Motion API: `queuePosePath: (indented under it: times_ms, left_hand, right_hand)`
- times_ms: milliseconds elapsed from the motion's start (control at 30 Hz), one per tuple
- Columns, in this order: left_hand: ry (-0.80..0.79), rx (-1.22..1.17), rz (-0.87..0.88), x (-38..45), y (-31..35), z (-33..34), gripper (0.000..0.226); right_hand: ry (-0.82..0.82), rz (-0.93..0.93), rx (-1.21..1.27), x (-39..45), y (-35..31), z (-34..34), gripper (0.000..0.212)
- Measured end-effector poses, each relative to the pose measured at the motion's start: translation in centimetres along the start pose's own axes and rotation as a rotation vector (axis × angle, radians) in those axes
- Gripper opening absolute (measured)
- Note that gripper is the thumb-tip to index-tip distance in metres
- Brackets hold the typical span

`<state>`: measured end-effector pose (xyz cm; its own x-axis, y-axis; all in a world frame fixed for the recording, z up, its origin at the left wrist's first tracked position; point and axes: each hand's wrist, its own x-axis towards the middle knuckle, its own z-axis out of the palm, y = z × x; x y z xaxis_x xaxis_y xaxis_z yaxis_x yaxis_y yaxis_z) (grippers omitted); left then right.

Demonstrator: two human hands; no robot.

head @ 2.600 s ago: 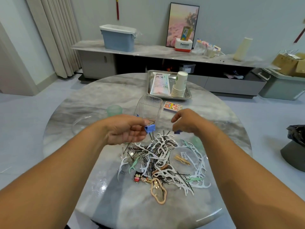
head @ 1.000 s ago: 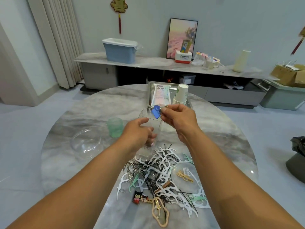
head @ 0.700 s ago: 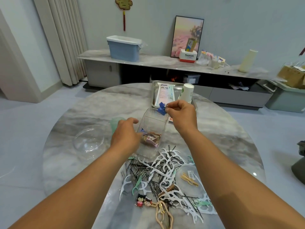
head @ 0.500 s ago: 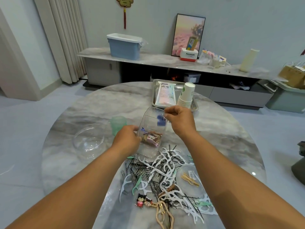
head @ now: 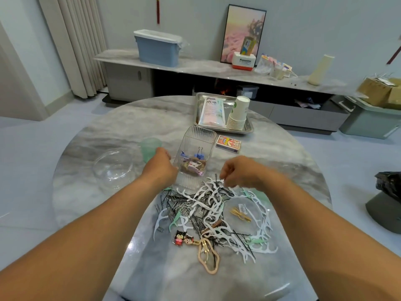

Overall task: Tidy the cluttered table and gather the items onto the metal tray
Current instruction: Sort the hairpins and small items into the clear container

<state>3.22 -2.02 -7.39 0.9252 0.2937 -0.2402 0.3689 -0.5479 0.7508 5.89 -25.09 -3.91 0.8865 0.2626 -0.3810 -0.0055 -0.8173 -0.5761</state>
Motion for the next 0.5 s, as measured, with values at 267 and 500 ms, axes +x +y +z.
queuePosePath:
  times_ms: [267, 500]
  left_hand:
    - [-0.287, 0.314, 0.058, -3.2, 0.4, -0.5, 0.021]
    - [-0.642, 0.462, 0.249, -5.7, 0.2, 1.3, 0.023]
  right_hand:
    - [-0.339, -0.073, -0.263, -2.6, 1.2, 4.4, 0.027]
    - [-0.162, -0.139, -0.288, -2.8, 1.6, 4.5, 0.011]
